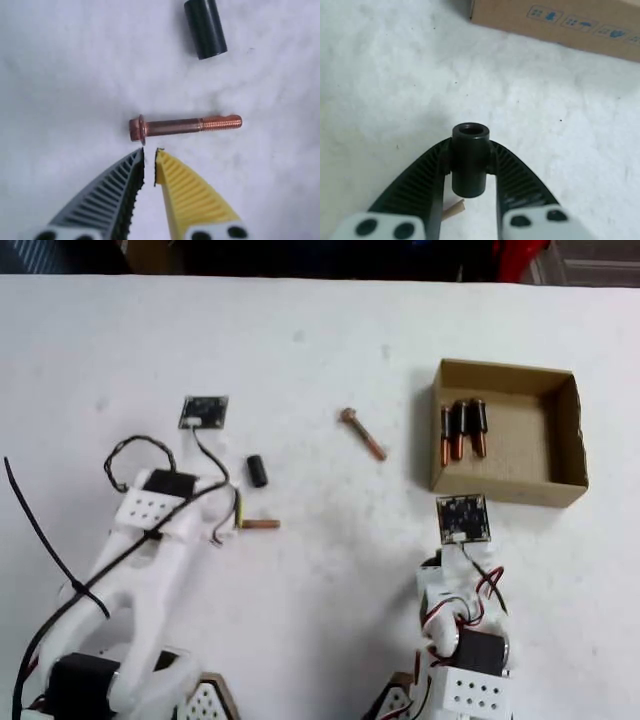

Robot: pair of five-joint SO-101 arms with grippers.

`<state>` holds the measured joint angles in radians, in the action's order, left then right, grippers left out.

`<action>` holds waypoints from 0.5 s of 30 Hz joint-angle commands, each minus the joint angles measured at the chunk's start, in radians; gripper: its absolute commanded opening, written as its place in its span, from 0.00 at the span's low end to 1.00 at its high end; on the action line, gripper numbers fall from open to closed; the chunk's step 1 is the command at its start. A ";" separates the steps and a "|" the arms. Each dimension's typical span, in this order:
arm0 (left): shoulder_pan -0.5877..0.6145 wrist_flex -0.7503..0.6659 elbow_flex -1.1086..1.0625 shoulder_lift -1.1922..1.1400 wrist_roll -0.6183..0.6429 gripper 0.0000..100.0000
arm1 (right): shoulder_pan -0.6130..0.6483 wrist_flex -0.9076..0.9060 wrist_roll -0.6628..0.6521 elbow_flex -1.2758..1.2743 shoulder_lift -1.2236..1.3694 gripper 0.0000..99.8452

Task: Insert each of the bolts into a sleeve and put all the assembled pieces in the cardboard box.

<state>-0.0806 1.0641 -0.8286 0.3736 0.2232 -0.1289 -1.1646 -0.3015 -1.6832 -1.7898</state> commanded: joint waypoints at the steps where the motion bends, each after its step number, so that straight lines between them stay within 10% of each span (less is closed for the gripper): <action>1: -0.010 0.028 0.044 0.010 -0.005 0.08 | -0.010 -0.005 -0.002 -0.008 -0.004 0.02; 15: -0.021 0.035 0.012 0.010 -0.011 0.07 | -0.010 -0.005 -0.002 -0.008 -0.004 0.02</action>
<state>-0.0867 1.0886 -0.8286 0.3736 0.2232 -0.1289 -1.1646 -0.3015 -1.6832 -1.7898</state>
